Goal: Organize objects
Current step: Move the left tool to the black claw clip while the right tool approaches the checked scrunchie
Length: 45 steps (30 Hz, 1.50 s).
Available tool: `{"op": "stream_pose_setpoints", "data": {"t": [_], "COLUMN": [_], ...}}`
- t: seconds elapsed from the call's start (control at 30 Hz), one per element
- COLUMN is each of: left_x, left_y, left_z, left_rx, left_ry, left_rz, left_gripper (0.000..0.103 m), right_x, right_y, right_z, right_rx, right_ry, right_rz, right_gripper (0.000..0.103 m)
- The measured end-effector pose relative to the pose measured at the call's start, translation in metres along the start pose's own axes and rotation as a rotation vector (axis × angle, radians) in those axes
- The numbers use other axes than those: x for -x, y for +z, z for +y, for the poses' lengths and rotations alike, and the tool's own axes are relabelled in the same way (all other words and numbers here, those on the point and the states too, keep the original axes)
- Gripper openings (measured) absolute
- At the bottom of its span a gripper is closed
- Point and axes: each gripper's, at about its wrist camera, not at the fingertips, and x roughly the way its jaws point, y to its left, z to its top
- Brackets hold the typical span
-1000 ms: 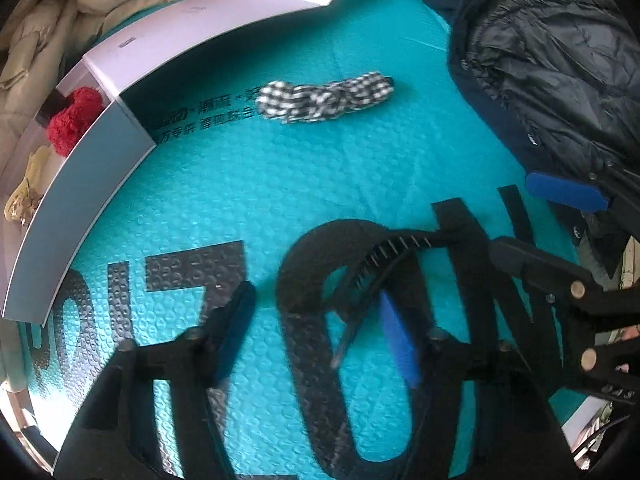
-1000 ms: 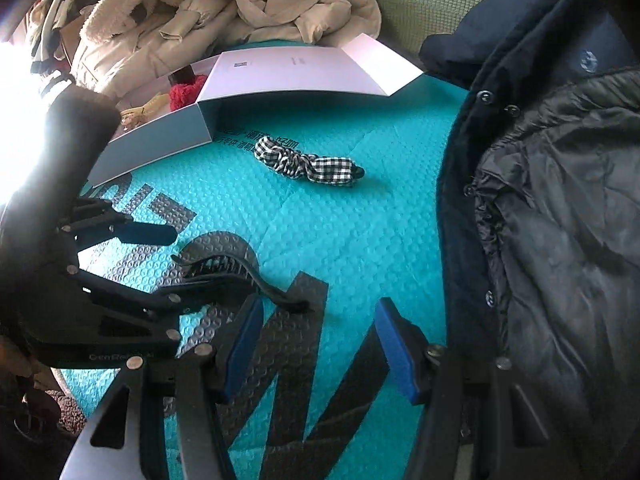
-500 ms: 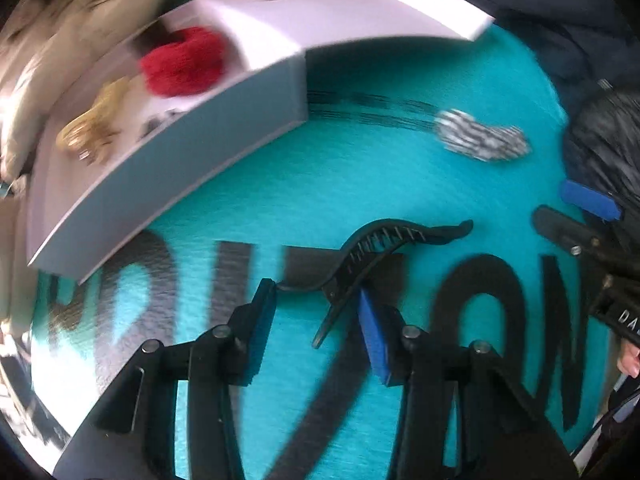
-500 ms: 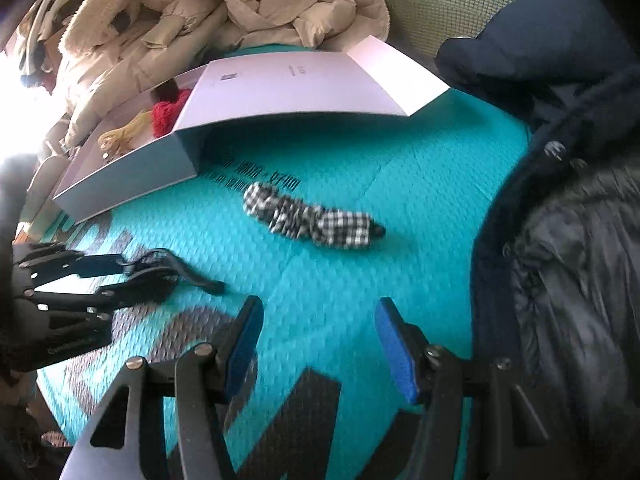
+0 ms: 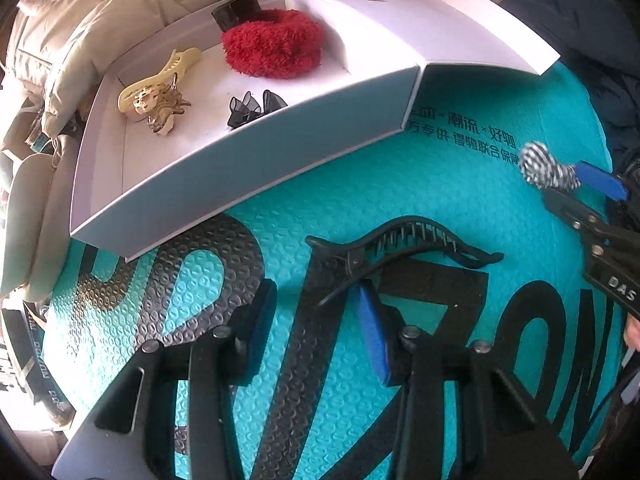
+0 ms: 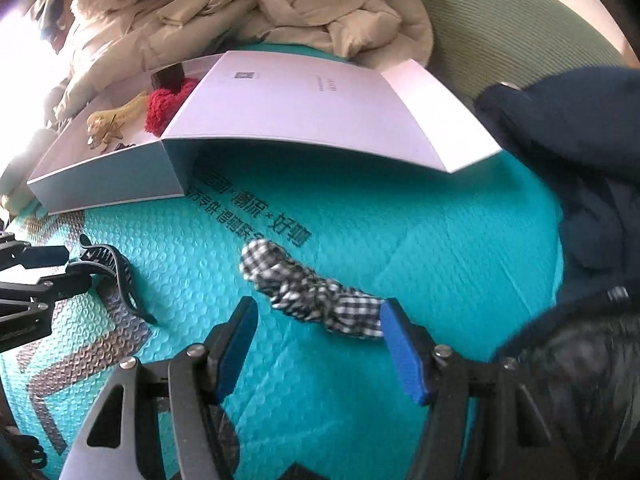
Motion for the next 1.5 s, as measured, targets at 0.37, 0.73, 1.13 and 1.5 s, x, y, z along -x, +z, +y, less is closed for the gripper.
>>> {"op": "stream_pose_setpoints", "data": {"t": [0.37, 0.73, 1.13, 1.5], "left_x": [0.006, 0.021, 0.04, 0.038], "left_y": [0.007, 0.003, -0.045, -0.04], "left_z": [0.013, 0.037, 0.032, -0.001], "left_rx": [-0.019, 0.004, 0.036, -0.119], "left_ry": [-0.016, -0.048, -0.059, -0.044], "left_rz": [-0.026, -0.012, 0.004, -0.139], "left_gripper": [0.032, 0.021, 0.036, 0.065], "right_x": [-0.004, 0.014, 0.036, 0.036], "right_y": [-0.003, -0.021, -0.043, -0.047], "right_z": [0.008, 0.034, 0.039, 0.043], "right_rx": [0.056, 0.077, 0.021, 0.065], "right_ry": [-0.042, 0.034, 0.063, 0.055], "right_rz": [-0.019, 0.002, 0.031, 0.036], "right_gripper": [0.038, 0.036, 0.038, 0.049]}}
